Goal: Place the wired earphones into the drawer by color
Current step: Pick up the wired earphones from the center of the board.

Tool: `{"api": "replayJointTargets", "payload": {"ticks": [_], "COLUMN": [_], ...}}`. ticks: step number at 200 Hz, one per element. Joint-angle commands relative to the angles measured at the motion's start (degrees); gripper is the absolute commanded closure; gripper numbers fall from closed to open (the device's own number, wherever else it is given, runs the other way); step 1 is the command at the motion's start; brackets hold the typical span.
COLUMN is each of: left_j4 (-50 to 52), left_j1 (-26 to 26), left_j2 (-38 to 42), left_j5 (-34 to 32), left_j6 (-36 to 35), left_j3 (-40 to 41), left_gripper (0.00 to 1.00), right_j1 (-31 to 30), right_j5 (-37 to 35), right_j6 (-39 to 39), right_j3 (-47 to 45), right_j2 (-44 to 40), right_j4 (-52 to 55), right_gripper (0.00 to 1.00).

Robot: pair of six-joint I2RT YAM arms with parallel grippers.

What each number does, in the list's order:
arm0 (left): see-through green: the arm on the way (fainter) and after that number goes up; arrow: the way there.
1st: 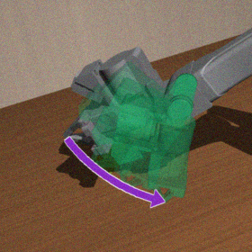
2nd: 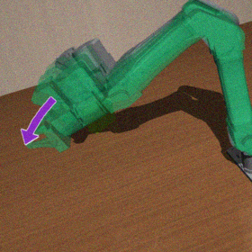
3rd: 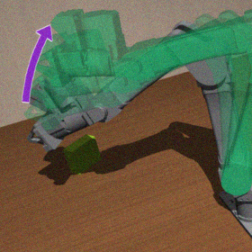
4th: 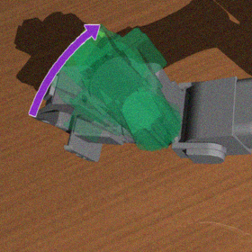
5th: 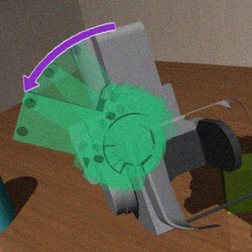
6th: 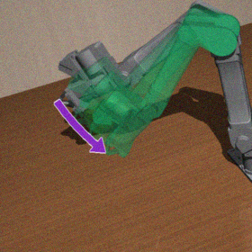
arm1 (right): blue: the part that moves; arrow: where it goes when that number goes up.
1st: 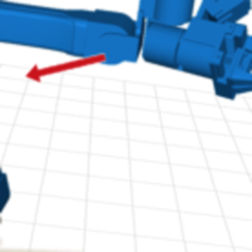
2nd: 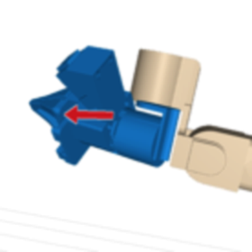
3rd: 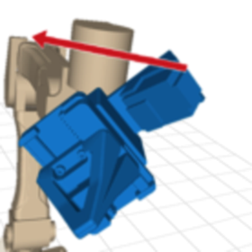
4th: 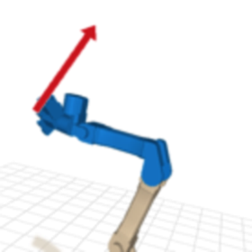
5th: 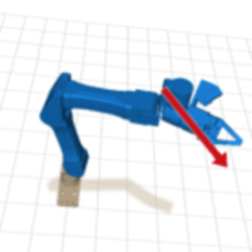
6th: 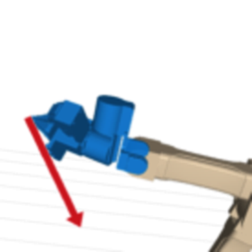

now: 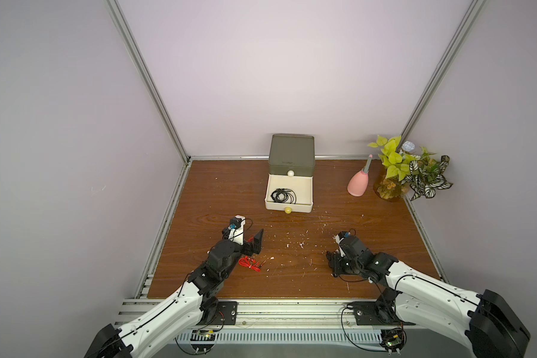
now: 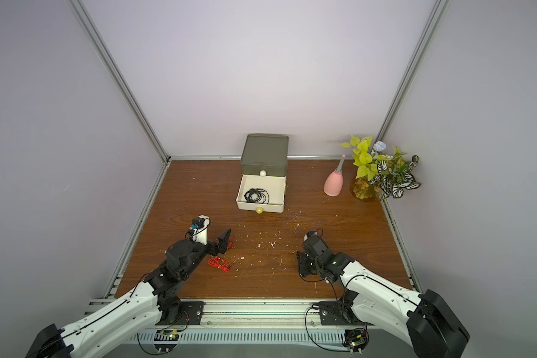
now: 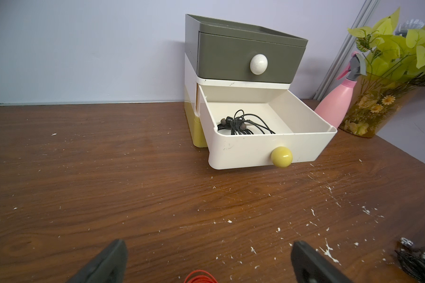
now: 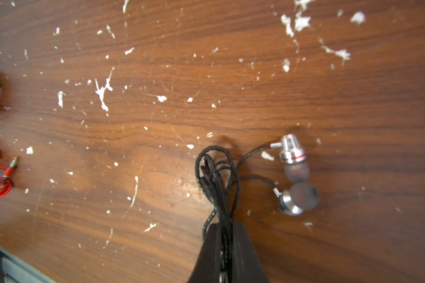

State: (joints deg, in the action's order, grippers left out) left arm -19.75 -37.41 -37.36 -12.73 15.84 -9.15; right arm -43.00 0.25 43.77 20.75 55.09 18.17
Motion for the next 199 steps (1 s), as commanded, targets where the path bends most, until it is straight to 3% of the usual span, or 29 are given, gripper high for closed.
{"api": "replayJointTargets", "payload": {"ticks": [1, 96, 199], "left_j4": [-1.3, -1.3, -0.9], "left_j1": [0.6, 0.6, 0.6], "left_j2": [0.2, 0.5, 1.8], "left_j5": [-0.2, -0.3, -0.4], "left_j6": [-0.7, -0.9, -1.0], "left_j3": [-0.2, 0.0, 0.2], "left_gripper": [0.00, 0.01, 0.00], "right_j1": [-0.2, -0.3, -0.2], "right_j5": [-1.0, -5.2, -7.8], "right_j6": [-0.4, -6.4, -24.1], "right_j3": [0.2, 11.9, 26.2], "right_j2": [-1.0, -2.6, 4.7], "right_j4": [0.8, 3.3, -15.1], "right_gripper": [0.99, 1.00, 1.00]}}
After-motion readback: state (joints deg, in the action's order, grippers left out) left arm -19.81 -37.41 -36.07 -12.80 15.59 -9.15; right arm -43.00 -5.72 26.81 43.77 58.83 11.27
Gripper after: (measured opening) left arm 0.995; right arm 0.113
